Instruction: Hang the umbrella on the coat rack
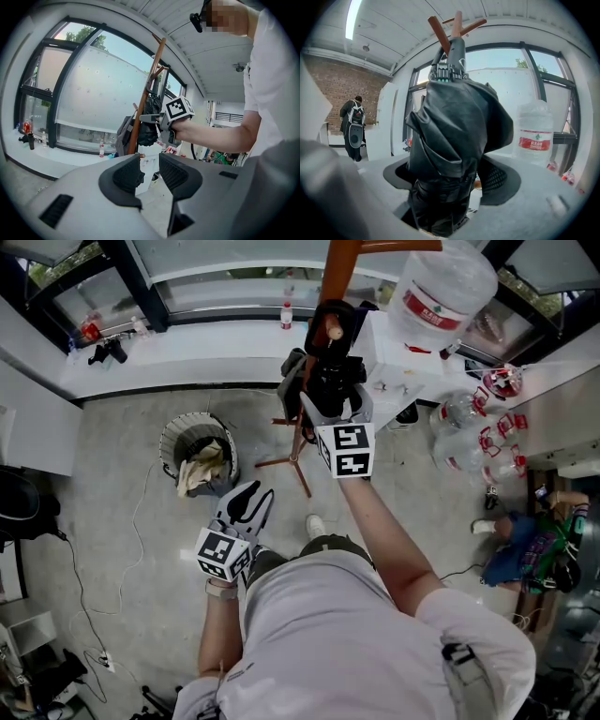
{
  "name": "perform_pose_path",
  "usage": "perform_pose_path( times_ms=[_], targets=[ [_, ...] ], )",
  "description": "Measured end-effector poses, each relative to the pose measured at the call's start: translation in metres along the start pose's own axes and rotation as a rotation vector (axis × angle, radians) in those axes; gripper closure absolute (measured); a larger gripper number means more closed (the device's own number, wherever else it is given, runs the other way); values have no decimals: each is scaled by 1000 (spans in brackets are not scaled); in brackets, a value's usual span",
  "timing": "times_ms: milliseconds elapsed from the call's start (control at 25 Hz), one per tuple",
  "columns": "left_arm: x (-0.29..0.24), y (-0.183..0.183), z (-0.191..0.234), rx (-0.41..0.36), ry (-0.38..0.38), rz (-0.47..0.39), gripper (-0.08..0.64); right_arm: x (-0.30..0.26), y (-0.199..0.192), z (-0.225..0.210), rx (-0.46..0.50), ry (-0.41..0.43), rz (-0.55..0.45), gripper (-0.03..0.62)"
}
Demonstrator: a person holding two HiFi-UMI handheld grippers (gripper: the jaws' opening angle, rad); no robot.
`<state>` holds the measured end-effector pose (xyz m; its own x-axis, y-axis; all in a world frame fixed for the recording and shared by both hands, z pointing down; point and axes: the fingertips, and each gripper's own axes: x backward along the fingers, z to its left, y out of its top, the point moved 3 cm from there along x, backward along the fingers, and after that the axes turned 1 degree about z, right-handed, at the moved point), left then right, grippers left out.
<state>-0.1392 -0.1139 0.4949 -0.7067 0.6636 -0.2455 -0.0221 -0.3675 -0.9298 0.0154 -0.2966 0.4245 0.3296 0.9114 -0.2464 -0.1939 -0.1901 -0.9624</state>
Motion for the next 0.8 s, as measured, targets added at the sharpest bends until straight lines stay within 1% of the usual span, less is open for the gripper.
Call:
perform_pose_path(
  times_ms=[240, 520, 800],
  targets=[
    [-1, 0, -4, -7, -15, -3, 451, 14, 1, 8, -16, 44, -1, 236],
    [-10, 4, -10, -24, -50, 4, 451, 38, 3, 11, -29, 103, -25, 236],
    [-25, 11, -18, -54, -97, 12, 451, 74, 0, -2, -88, 146, -74, 239]
  ],
)
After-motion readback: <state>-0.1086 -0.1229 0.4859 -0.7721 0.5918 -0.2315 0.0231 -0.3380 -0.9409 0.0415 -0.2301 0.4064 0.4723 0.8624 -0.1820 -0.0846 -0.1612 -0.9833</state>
